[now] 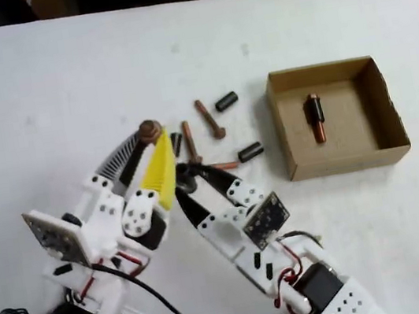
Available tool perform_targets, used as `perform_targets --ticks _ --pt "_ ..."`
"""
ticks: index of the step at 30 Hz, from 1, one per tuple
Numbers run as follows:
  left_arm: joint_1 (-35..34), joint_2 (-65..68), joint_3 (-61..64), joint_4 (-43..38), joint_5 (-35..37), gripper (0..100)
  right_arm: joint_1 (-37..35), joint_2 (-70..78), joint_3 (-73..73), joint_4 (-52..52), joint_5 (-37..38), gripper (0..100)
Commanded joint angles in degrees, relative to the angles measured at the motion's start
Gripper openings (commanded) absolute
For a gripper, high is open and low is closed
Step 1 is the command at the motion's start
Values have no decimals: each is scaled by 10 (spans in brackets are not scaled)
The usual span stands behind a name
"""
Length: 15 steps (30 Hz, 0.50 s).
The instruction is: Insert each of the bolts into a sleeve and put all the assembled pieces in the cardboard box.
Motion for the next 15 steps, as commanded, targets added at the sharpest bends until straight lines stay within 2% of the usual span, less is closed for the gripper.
perform_targets --ticks 1,15 --pt "8 -10 -4 14 6 23 -6 -6 5 5 11 17" --pt "8 -11 25 15 43 23 -6 -6 5 5 13 17"
